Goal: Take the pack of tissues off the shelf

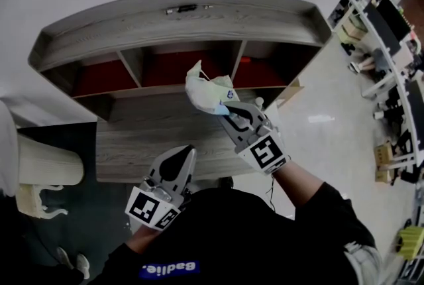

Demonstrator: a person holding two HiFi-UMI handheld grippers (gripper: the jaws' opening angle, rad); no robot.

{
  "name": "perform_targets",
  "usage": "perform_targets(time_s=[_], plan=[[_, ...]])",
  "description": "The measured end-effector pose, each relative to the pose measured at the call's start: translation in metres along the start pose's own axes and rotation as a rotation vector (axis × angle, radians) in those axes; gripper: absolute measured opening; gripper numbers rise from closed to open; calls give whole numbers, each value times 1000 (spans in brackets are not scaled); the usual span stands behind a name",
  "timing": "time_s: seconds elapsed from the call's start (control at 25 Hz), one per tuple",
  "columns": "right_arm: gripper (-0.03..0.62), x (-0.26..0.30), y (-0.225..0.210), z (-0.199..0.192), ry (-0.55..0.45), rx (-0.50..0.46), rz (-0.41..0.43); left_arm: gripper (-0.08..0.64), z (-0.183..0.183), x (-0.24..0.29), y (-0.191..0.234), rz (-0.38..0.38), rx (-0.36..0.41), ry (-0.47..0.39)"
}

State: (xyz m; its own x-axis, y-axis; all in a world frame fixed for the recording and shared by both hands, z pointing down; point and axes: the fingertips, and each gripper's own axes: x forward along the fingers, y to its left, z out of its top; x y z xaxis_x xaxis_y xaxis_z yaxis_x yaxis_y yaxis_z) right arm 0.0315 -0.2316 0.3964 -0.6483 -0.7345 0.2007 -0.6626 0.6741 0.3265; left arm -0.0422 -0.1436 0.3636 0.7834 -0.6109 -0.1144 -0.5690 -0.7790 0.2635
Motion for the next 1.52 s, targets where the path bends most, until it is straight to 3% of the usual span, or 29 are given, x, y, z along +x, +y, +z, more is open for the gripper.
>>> perform_targets(time_s=[0.32,0.76,1.52], plan=[[58,-16,17,11,-96,125,38,2,0,0,-3,-12,5,7],[58,-27,29,11,-148,273,69,2,1,-1,-5,-19,7,9],[58,-27,36,10,-164,294,84,2,-3,0,-5,-29,1,11]])
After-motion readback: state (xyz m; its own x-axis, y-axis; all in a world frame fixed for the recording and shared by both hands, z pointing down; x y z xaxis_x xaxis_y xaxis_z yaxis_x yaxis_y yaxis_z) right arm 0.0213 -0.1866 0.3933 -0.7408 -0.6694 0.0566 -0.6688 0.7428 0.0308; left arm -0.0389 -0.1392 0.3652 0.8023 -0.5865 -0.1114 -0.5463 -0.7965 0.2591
